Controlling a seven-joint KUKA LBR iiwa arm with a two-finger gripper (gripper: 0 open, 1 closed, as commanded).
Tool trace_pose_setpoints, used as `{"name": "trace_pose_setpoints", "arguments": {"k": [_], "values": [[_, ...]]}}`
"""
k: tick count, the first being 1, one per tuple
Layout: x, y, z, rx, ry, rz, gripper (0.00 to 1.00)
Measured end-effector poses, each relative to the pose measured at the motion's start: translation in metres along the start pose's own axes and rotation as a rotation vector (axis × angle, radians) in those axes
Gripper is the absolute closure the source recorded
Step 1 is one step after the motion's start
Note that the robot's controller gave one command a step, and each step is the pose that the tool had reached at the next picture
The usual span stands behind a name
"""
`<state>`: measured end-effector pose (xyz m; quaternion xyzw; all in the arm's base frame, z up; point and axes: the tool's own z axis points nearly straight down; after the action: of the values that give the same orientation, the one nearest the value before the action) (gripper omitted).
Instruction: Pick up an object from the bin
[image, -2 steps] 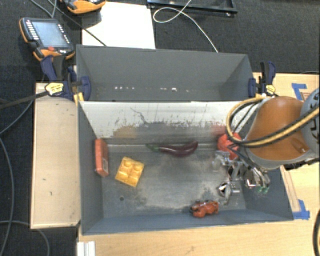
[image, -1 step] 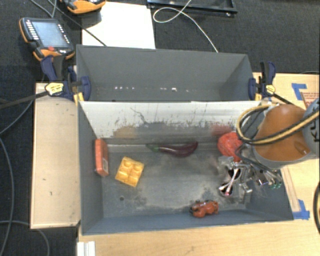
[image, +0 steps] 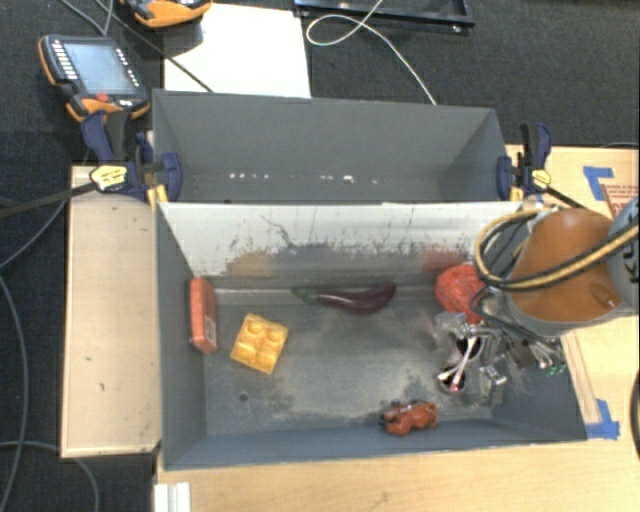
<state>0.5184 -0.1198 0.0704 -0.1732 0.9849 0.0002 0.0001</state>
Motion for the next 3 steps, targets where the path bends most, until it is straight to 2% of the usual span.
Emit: {"name": "trace_pose_setpoints", "arguments": {"k": [1, 2, 3], "values": [[0.0, 0.001, 0.001, -0.001, 0.002, 0.054, 0.0], [-0.02, 0.001, 0.0, 0.002, -0.006, -0.056, 0.0], [-0.001, 0.001, 0.0, -0.001, 0.0, 0.054, 1.0]]}}
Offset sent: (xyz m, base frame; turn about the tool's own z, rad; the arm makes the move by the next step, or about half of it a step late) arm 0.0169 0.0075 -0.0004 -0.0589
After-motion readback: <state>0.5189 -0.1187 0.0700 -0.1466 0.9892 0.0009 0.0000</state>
